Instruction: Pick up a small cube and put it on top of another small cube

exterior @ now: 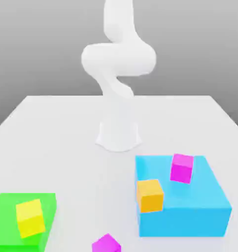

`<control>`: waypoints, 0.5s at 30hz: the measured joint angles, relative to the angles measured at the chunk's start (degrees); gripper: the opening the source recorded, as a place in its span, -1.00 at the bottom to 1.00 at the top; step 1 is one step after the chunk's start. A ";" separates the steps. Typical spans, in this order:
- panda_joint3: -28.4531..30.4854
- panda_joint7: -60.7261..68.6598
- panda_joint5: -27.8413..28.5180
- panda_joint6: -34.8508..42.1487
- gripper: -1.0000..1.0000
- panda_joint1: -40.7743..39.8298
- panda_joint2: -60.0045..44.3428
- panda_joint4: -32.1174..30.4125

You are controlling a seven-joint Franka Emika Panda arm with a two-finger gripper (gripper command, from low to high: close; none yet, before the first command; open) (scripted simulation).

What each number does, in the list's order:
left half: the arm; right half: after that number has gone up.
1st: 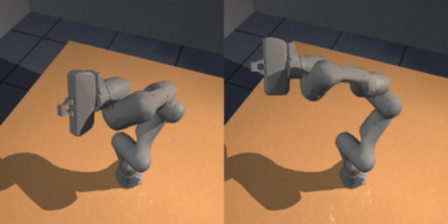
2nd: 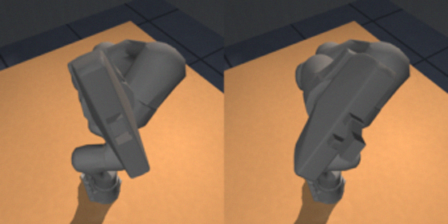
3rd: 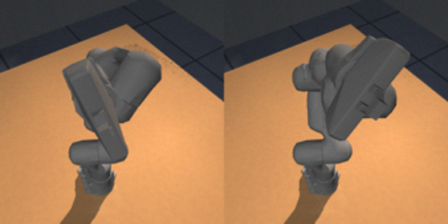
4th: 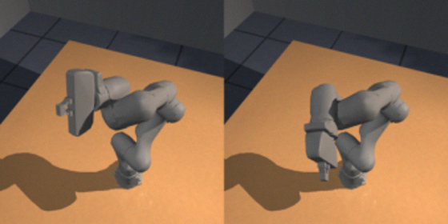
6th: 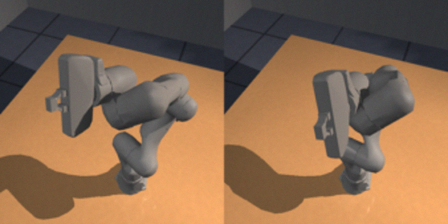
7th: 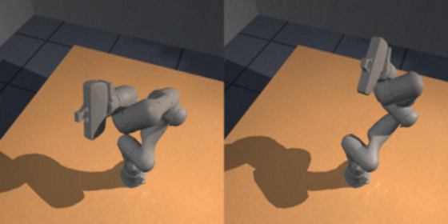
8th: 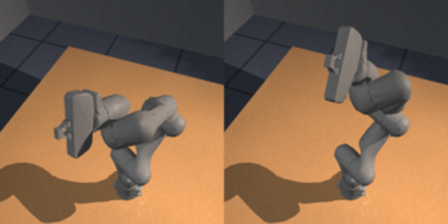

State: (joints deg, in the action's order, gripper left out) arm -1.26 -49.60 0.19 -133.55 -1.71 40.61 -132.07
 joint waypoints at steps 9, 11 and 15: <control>-4.20 -14.59 1.92 -6.45 0.00 -5.35 -19.02 -1.05; -4.87 -17.96 2.60 -7.85 0.00 -6.22 -23.17 -1.27; -5.60 -24.76 4.07 -10.63 0.00 -7.39 -31.51 -1.72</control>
State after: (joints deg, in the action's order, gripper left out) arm -6.86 -74.37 4.26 -144.18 -9.10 9.10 -133.79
